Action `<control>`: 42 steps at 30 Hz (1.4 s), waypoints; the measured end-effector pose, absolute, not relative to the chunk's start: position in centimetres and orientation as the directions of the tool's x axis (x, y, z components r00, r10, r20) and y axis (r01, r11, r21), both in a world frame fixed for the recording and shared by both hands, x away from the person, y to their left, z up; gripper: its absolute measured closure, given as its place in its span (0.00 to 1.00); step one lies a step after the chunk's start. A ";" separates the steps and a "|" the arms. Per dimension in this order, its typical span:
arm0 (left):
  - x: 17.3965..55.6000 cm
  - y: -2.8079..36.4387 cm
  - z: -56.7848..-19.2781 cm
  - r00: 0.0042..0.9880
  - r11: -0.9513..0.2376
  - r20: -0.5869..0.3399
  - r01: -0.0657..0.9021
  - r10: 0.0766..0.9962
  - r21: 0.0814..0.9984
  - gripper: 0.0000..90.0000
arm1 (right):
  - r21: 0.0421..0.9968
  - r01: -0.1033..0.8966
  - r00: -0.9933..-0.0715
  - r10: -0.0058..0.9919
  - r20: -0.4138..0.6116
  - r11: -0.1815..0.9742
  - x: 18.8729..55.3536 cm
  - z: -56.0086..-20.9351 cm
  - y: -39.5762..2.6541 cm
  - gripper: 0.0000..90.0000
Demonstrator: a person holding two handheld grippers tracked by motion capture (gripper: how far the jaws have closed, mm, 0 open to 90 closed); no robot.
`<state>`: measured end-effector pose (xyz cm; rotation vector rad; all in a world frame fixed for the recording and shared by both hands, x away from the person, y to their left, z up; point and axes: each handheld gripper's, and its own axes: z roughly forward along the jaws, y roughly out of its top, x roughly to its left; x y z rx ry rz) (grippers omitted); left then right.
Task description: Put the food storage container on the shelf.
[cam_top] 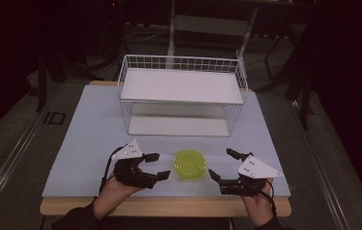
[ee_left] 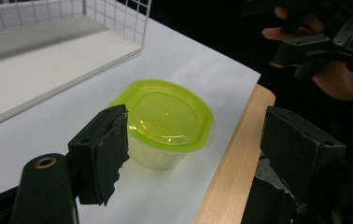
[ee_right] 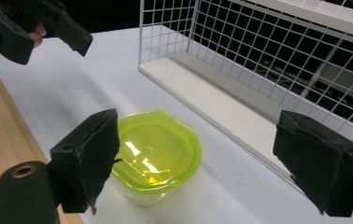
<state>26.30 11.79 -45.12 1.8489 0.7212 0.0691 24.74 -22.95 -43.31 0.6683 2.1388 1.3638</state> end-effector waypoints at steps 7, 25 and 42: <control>27.9 11.0 -45.8 0.746 -0.185 -0.367 0.542 0.556 0.820 0.34 | 0.908 0.245 -0.776 0.630 -0.027 0.340 26.6 -43.1 -22.4 0.12; 30.9 9.0 -51.0 0.604 -0.144 -0.488 0.708 0.630 0.691 0.52 | 0.799 0.469 -0.730 0.674 0.111 0.376 31.3 -46.7 -21.0 0.41; 29.9 8.1 -50.9 0.639 -0.168 -0.523 0.709 0.564 0.685 0.73 | 0.693 0.594 -0.713 0.666 0.219 0.408 31.5 -48.5 -20.5 0.71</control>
